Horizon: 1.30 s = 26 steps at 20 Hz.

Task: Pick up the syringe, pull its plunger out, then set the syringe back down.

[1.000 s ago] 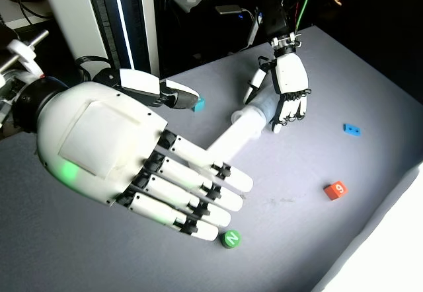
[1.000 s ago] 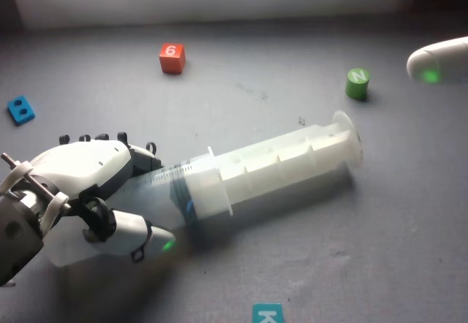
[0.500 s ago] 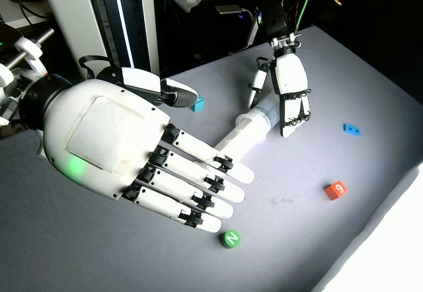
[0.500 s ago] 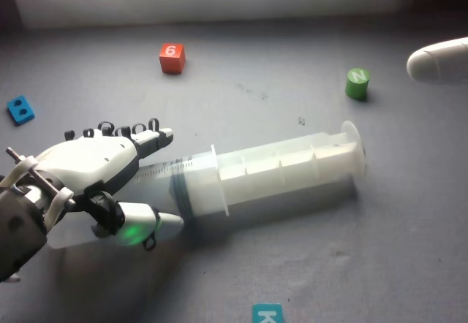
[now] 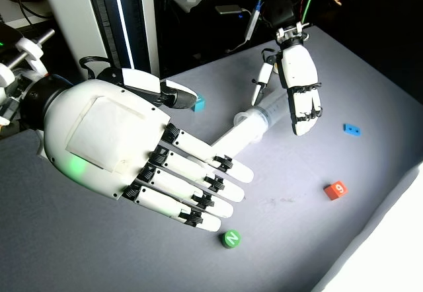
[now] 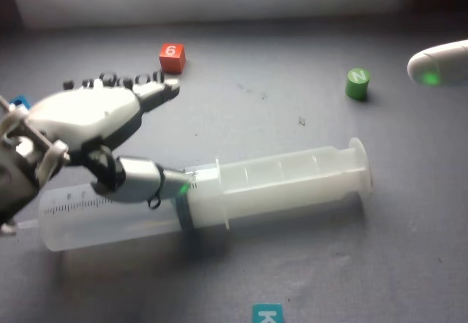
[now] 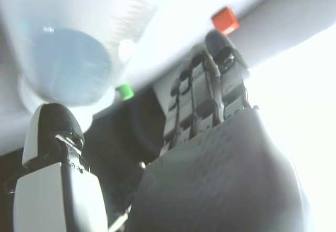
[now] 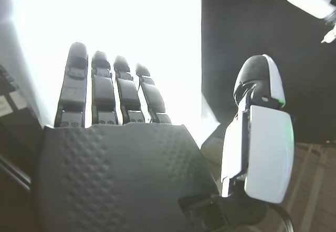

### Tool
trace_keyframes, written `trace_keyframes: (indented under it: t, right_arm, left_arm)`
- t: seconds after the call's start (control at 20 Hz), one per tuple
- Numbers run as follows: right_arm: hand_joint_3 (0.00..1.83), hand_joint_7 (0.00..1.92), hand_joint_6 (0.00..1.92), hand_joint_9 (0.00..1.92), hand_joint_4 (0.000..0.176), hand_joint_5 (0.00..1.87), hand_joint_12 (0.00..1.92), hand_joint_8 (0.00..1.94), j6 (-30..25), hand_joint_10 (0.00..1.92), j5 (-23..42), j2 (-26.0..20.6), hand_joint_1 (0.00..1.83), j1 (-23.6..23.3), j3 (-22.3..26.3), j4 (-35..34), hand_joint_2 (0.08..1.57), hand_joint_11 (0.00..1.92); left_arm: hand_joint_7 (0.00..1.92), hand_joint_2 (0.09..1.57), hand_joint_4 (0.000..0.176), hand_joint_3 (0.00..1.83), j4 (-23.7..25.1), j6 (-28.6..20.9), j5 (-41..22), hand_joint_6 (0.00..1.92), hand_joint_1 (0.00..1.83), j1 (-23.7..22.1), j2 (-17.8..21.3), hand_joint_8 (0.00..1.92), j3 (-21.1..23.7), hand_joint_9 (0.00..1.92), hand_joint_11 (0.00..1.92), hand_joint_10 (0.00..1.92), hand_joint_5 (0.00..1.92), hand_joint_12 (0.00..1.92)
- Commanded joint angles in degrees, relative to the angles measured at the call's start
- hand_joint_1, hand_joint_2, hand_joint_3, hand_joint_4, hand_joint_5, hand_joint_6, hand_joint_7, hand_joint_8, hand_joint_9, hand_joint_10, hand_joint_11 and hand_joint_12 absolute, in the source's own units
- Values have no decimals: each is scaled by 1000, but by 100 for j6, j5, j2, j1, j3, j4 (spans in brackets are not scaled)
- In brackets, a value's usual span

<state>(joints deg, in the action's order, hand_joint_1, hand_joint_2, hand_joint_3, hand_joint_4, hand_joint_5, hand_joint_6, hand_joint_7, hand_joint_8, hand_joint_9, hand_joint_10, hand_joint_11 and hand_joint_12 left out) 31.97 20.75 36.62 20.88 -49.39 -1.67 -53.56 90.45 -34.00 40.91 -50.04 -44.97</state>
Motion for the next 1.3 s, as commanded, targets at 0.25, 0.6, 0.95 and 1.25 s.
trace_keyframes:
  t: [0.25, 0.6, 0.95, 1.25]
  right_arm:
    - [0, 34, 0, 56, 0, 0, 262, 7, -42, 10, 769, -36, 423, -32, 6, 0, 967, 0]
    - [0, 231, 26, 234, 0, 168, 692, 22, -42, 39, 989, -44, 459, -8, 66, 321, 948, 0]
    - [0, 834, 1920, 905, 0, 690, 1921, 1940, -42, 1921, 1138, -44, 519, 42, 83, 649, 955, 1078]
    - [31, 1669, 1921, 1737, 85, 1540, 1921, 1941, -42, 1921, 1139, -43, 788, 46, 87, 693, 1368, 1878]
  left_arm:
    - [207, 1062, 0, 2, 552, 409, 692, 2, 656, -996, 327, 1, 130, 237, 0, 2, 123, 629]
    - [575, 983, 0, 0, 1636, 407, 1762, 30, 772, -2159, 683, 62, 318, 559, 87, 67, 402, 865]
    - [1512, 1067, 0, 6, 1709, 411, 2171, 1920, 515, -2855, 840, 1921, 337, 1572, 1642, 1921, 1384, 1921]
    - [1651, 1272, 169, 20, 1647, 413, 2211, 1921, 984, -2858, 862, 1921, 335, 1716, 1786, 1921, 1538, 1921]
